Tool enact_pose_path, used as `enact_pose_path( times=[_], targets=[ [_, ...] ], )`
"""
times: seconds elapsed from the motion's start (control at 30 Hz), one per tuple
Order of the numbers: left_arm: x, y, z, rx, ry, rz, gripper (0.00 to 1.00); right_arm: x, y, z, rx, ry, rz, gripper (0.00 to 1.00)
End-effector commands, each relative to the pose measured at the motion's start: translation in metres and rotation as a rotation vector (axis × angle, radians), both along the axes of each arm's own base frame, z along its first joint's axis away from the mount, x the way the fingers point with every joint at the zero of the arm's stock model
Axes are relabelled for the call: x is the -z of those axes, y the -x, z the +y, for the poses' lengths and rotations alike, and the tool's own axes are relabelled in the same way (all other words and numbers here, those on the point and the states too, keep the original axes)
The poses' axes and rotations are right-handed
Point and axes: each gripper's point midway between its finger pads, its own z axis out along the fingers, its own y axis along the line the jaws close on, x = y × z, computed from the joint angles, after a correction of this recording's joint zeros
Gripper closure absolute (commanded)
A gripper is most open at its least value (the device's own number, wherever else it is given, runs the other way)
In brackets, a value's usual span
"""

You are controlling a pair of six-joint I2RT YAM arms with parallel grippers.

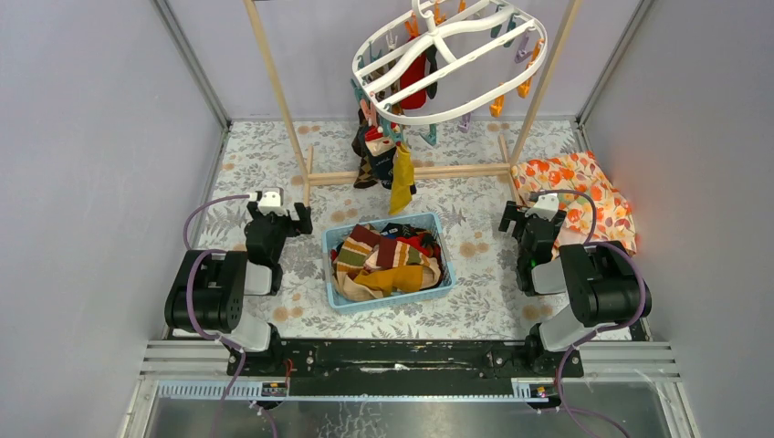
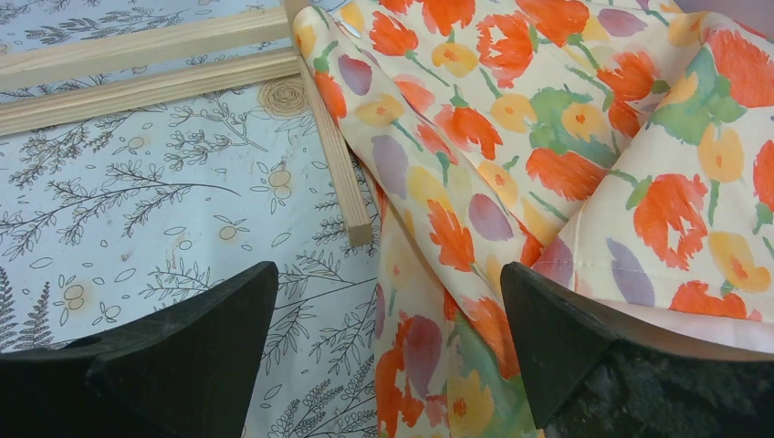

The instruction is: Clip the socks to the hanger

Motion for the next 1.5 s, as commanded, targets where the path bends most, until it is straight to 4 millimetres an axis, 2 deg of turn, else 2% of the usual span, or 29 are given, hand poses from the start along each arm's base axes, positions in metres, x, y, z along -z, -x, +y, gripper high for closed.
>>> enact_pose_path(
  times=[0.0,0.13,0.2,0.3,0.4,0.43,0.53,0.63,0.73,0.9,1.03,1.23,1.37,1.47],
  targets=[
    [-0.013,-0.008,0.003,-0.015,-0.028,-0.047,0.01,-0.015,-0.006,0.003,-0.007,-0.009,-0.059,0.00],
    [-0.013,-0.008,0.004,-0.018,-0.029,-0.047,0.01,-0.011,-0.009,0.002,-0.003,-0.036,-0.032,0.00],
    [-0.013,-0.008,0.003,-0.015,-0.027,-0.046,0.01,-0.020,-0.007,-0.004,0.025,-0.026,-0.071,0.00],
    [-0.037,-0.005,0.002,0.013,0.004,-0.082,0.01,-0.041,-0.010,-0.008,0.076,-0.048,-0.020,0.00],
    [-0.063,-0.013,0.004,0.056,-0.040,0.004,0.01,-0.062,-0.018,-0.004,0.106,-0.127,0.045,0.00],
    [-0.072,-0.016,0.004,0.057,-0.044,0.047,0.01,-0.074,-0.021,0.005,0.074,-0.180,0.030,0.00],
    [-0.100,-0.009,0.003,0.124,-0.001,0.168,0.01,-0.119,-0.025,0.049,-0.119,-0.380,-0.062,0.00],
    [-0.127,0.008,-0.003,0.197,0.051,0.252,0.01,-0.160,-0.019,0.069,-0.176,-0.581,-0.172,0.00],
    [-0.158,0.020,-0.010,0.253,0.032,0.257,0.01,-0.173,-0.014,0.084,-0.215,-0.691,-0.145,0.00],
    [-0.194,0.033,-0.024,0.334,0.052,0.284,0.01,-0.198,0.004,0.145,-0.585,-0.782,-0.087,0.00],
    [-0.199,0.032,-0.031,0.373,0.107,0.374,0.01,-0.234,0.022,0.174,-0.801,-0.880,-0.151,0.01],
    [-0.204,0.028,-0.037,0.413,0.146,0.431,0.01,-0.291,0.044,0.212,-1.067,-0.877,-0.226,0.03],
    [-0.214,0.035,-0.053,0.512,0.185,0.417,0.01,-0.329,0.059,0.235,-1.244,-0.885,-0.291,0.03],
    [-0.221,0.044,-0.063,0.577,0.206,0.413,0.01,-0.350,0.070,0.252,-1.365,-0.891,-0.317,0.04]
  ],
)
